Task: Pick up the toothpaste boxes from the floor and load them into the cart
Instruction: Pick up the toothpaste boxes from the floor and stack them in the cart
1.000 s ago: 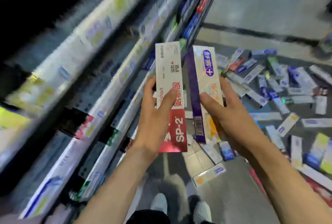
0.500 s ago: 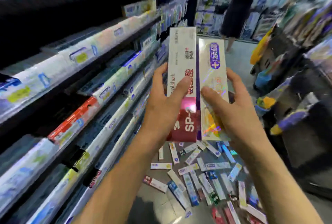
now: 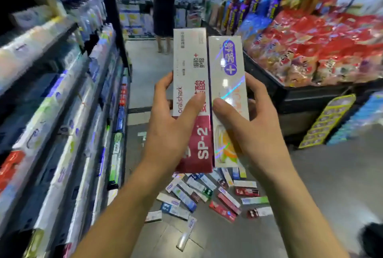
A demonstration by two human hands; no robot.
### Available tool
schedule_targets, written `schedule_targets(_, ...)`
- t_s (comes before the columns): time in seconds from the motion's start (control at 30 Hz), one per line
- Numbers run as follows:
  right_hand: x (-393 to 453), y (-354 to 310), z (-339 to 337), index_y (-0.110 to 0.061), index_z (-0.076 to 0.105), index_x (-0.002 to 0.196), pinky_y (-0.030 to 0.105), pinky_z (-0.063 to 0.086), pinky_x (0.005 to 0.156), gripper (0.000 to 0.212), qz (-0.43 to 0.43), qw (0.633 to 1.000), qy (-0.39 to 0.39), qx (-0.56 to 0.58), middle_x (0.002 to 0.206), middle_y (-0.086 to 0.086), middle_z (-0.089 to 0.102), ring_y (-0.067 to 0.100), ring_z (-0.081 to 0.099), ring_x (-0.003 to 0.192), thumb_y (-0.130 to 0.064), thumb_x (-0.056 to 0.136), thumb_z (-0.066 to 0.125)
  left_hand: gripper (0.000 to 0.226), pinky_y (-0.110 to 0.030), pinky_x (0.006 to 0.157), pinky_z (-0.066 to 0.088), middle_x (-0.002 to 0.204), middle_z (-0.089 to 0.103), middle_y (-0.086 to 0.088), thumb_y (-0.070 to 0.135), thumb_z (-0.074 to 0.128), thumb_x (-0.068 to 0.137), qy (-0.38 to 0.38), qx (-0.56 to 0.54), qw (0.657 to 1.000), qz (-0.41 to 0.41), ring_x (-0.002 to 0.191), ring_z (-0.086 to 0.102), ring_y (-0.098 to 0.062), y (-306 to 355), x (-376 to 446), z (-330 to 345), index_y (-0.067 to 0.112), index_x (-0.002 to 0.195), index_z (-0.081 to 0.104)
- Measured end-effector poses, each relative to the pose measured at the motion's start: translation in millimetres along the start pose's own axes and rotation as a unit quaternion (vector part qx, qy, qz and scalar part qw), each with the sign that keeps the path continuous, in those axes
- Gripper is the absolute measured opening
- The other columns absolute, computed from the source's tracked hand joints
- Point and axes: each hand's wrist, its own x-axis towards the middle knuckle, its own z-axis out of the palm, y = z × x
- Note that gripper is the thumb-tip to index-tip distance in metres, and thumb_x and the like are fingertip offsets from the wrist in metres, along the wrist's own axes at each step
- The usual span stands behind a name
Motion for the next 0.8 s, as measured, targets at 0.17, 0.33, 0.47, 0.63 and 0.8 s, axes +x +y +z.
schedule_targets(0.17,-69,-26,-35,-0.029,0.053,0.136,0.046,0.058,0.092,0.06,-0.005,0.989,0.142,-0.046,0.118,-0.002,0.072,0.022,0.07,0.105,-0.021,0.081,0.076,0.049,-0.025,0.071,0.059,0.11,0.074,0.012,0.03,0.068,0.094,-0.137,-0.031,0.99,-0.03,0.093,0.074,-0.01,8,-39,32,0.035,0.137,0.046)
schedule_targets(0.33,-158,-51,-88,-0.032,0.051,0.136,0.047,0.058,0.092,0.061,0.012,0.949,0.297,-0.103,0.116,-0.001,0.073,0.021,0.071,0.104,-0.026,0.08,0.076,0.049,-0.032,0.087,0.059,0.114,0.072,0.017,0.024,0.068,0.095,-0.302,-0.08,0.949,-0.05,0.103,0.071,-0.006,13,-102,89,0.032,0.138,0.046)
schedule_targets(0.47,-239,-71,-127,-0.03,0.051,0.137,0.042,0.058,0.09,0.061,0.019,0.897,0.418,-0.146,0.115,-0.002,0.073,0.017,0.071,0.104,-0.026,0.081,0.076,0.05,-0.033,0.094,0.055,0.117,0.072,0.015,0.023,0.07,0.094,-0.414,-0.1,0.903,-0.058,0.107,0.069,-0.004,16,-170,136,0.027,0.138,0.047)
schedule_targets(0.63,-344,-92,-167,-0.03,0.052,0.137,0.043,0.059,0.088,0.063,0.028,0.826,0.535,-0.174,0.109,0.0,0.075,0.02,0.072,0.098,-0.026,0.079,0.076,0.053,-0.022,0.084,0.056,0.116,0.073,0.011,0.02,0.07,0.091,-0.534,-0.14,0.829,-0.094,0.104,0.07,-0.004,23,-272,185,0.02,0.138,0.047)
schedule_targets(0.8,-458,-113,-212,-0.035,0.051,0.134,0.052,0.056,0.093,0.061,0.053,0.768,0.615,-0.173,0.114,-0.001,0.074,0.023,0.07,0.105,-0.03,0.079,0.076,0.063,-0.024,0.086,0.057,0.117,0.072,0.01,0.03,0.079,0.08,-0.615,-0.144,0.766,-0.119,0.104,0.07,-0.007,36,-382,229,0.025,0.135,0.049)
